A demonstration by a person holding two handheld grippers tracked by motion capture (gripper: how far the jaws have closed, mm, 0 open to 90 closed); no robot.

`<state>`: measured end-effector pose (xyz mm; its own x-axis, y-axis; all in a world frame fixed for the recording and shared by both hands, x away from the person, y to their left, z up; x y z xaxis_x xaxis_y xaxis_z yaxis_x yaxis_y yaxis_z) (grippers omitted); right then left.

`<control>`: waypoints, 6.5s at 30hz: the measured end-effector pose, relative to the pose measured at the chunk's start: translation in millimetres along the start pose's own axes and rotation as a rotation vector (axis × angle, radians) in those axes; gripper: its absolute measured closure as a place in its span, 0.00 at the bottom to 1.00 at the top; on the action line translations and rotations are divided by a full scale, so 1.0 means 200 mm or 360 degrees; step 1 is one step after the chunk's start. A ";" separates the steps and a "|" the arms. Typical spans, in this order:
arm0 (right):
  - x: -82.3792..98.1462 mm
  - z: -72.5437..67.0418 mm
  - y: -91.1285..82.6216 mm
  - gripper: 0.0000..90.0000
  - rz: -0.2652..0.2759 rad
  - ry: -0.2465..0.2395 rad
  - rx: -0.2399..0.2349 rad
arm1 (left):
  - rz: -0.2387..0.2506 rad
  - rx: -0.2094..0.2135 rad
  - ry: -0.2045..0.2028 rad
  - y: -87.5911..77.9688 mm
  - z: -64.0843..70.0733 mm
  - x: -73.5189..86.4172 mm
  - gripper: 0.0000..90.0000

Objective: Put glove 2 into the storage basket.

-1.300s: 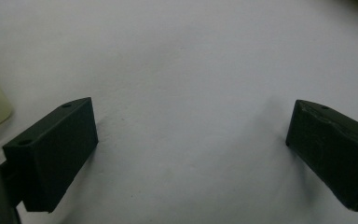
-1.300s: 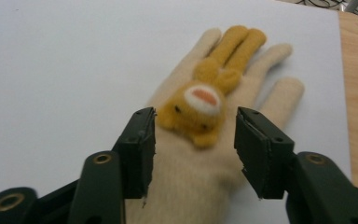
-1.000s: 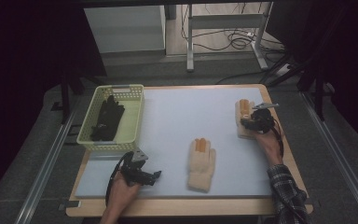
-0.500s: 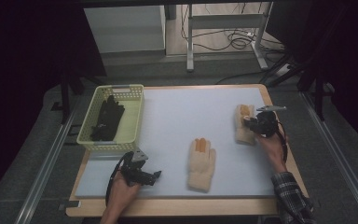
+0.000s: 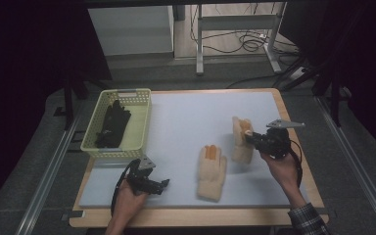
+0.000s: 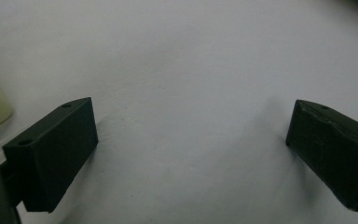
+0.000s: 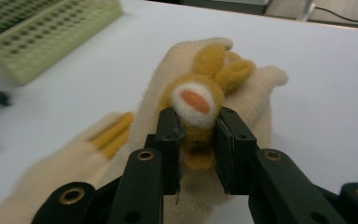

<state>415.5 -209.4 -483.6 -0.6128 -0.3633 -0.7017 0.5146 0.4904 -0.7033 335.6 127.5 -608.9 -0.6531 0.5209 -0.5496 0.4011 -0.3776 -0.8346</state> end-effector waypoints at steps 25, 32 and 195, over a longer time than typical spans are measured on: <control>0.22 -0.44 0.19 0.52 -0.0186 -0.0433 -0.0163 | -0.0002 0.0002 -0.0002 0.00 0.00 0.00 0.02; 0.23 -0.49 0.34 0.49 -0.0244 -0.0787 -0.0308 | 0.0000 0.0001 -0.0004 0.00 0.00 0.00 0.02; 0.52 0.14 0.18 0.18 -0.0242 -0.0126 0.0254 | -0.0095 0.0226 0.0111 -0.07 0.27 -0.33 0.00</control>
<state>386.4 -252.6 -585.1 -0.6447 -0.4876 -0.5887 0.5122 0.2960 -0.8062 338.7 56.2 -558.8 -0.6248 0.5960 -0.5044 0.2648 -0.4459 -0.8550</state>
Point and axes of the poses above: each handheld gripper's, and its own axes: y roughly forward along the jaws, x roughly out of its underside, z roughly to its right, the point moved 8 cm from there along y, roughly forward along the jaws, and after that the axes turned 11 degrees about -z, right-handed, at the moved point
